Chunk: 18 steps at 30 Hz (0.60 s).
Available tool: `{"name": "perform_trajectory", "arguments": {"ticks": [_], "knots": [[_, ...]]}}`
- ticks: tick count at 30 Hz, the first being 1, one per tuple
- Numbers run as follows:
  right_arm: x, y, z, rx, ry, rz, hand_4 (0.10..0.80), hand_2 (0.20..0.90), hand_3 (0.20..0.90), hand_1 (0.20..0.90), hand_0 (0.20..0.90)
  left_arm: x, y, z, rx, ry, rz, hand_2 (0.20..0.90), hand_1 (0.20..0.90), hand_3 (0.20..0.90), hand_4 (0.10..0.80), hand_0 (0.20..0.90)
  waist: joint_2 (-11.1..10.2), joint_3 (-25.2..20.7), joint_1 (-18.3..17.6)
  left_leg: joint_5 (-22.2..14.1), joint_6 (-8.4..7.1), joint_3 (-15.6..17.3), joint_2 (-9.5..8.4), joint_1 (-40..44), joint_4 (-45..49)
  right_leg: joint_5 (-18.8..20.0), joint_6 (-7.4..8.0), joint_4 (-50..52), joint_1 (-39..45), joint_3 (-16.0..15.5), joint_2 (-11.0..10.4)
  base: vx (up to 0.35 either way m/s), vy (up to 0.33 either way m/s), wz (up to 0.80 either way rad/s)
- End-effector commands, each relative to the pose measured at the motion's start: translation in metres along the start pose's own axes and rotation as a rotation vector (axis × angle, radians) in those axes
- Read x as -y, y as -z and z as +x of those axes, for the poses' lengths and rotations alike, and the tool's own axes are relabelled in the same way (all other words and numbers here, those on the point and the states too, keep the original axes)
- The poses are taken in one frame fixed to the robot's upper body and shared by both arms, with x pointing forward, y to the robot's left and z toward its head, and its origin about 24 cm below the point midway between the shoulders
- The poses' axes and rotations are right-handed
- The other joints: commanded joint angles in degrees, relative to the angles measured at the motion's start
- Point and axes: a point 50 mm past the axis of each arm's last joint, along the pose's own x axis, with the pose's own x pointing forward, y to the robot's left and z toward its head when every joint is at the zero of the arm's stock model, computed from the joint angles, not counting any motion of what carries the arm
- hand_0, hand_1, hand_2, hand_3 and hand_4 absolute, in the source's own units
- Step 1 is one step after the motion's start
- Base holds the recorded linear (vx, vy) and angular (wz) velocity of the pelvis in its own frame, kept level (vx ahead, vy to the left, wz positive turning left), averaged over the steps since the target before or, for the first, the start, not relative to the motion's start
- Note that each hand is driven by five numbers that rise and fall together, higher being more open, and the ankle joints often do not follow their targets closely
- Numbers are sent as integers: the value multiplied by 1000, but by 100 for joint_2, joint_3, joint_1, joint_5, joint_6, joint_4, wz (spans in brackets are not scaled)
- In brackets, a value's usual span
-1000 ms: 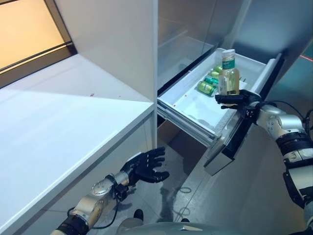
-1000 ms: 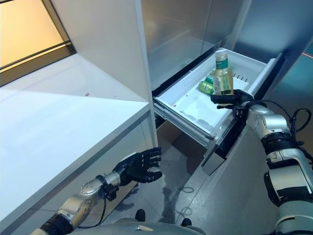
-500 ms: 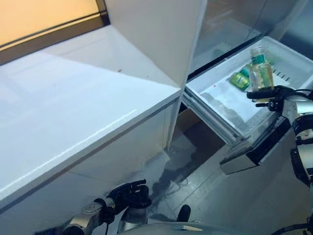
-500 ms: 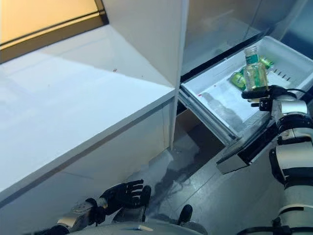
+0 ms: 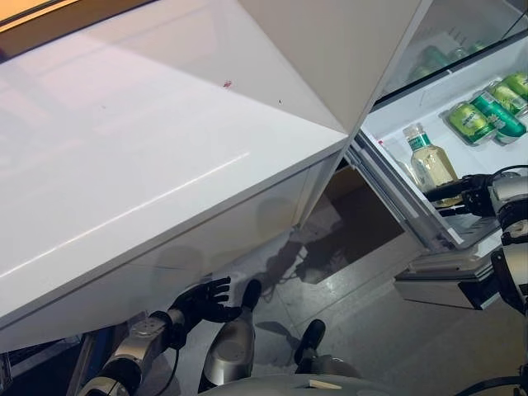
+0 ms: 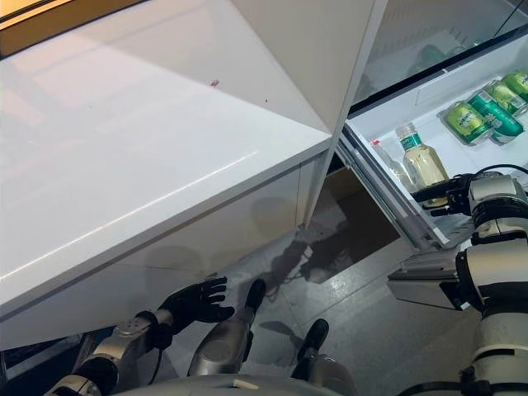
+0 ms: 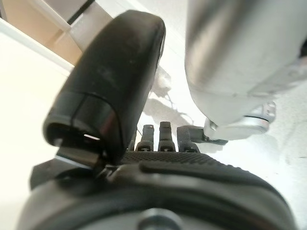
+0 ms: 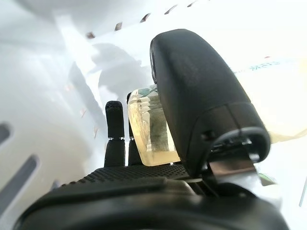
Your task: Put drinks into fridge and close the fridge
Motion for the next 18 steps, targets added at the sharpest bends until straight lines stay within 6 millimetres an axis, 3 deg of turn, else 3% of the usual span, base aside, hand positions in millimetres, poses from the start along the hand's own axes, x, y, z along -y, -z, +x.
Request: {"name": "perform_trajectory", "arguments": {"ticks": [1,6,7,8,9,18], "knots": [[59,-22,-31,54,208,-137,100,300,200,300,300,-6,18,-8,-62,-25,17,900,900,900,800,900,-136,-92,-194,-851,454,501,-437,135,484,-618,-240,1114,-448,368,150,0,0,0],[58,-26,-32,53,224,-238,114,312,214,312,312,-14,25,-10,-112,-81,-7,900,900,900,800,900,-119,-47,-267,-867,475,561,-438,110,519,-579,-211,1095,-479,446,148,-1,-2,-3],[57,-28,-33,56,228,-255,292,465,392,465,465,-16,26,-10,-117,-93,-17,900,900,900,800,900,-117,-37,-278,-873,476,576,-434,110,527,-574,-204,1096,-483,462,146,-2,-11,-11],[56,-30,-33,57,229,-272,737,846,837,846,846,-18,26,-11,-121,-106,-27,900,900,900,800,900,-115,-29,-291,-875,478,589,-432,110,531,-569,-201,1095,-488,482,148,-2,-15,-9],[56,-32,-34,59,229,-288,800,900,900,900,900,-20,26,-11,-124,-118,-40,900,900,900,800,900,-116,-18,-308,-879,480,605,-430,111,537,-563,-198,1095,-493,501,150,-4,-20,-9],[33,-64,-41,227,142,-294,800,900,900,900,900,-24,16,-10,-94,-149,-57,900,900,900,800,900,-133,29,-417,-940,491,710,-433,97,631,-528,-187,1093,-523,634,159,-19,-13,-9]]}}
